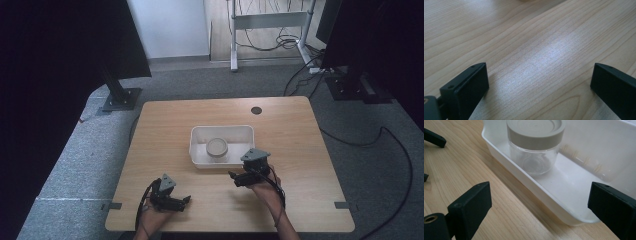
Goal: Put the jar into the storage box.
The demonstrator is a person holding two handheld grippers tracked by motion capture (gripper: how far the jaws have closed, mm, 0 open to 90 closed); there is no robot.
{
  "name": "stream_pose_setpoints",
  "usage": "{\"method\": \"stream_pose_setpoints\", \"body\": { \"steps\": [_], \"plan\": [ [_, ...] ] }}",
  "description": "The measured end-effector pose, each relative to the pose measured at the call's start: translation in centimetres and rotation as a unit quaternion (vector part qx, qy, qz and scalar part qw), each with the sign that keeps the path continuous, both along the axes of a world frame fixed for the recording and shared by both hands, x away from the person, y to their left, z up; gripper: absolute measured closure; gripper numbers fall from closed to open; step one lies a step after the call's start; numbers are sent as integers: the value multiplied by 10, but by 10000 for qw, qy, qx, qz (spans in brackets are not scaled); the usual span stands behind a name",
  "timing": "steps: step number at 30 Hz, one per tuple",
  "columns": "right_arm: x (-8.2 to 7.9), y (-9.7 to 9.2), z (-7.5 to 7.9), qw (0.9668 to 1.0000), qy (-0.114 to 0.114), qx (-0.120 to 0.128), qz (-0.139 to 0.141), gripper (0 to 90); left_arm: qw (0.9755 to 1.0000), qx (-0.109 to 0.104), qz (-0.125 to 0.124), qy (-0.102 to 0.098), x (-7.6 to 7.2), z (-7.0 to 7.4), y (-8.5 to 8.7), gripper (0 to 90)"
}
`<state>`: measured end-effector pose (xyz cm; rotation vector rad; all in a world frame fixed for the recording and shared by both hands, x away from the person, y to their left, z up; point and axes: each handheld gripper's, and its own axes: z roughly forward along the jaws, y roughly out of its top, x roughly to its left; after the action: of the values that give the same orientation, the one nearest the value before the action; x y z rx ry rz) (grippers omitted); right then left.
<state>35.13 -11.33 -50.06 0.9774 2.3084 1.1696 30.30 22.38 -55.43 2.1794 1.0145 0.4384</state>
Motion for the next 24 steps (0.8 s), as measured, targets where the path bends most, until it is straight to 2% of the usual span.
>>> {"method": "stream_pose_setpoints", "body": {
  "steps": [24],
  "plan": [
    [-16, -31, -4, 9999, -10, 0, -151, 52, 10000, 4, -3, 2, 0, 0, 0, 12]
  ]
}}
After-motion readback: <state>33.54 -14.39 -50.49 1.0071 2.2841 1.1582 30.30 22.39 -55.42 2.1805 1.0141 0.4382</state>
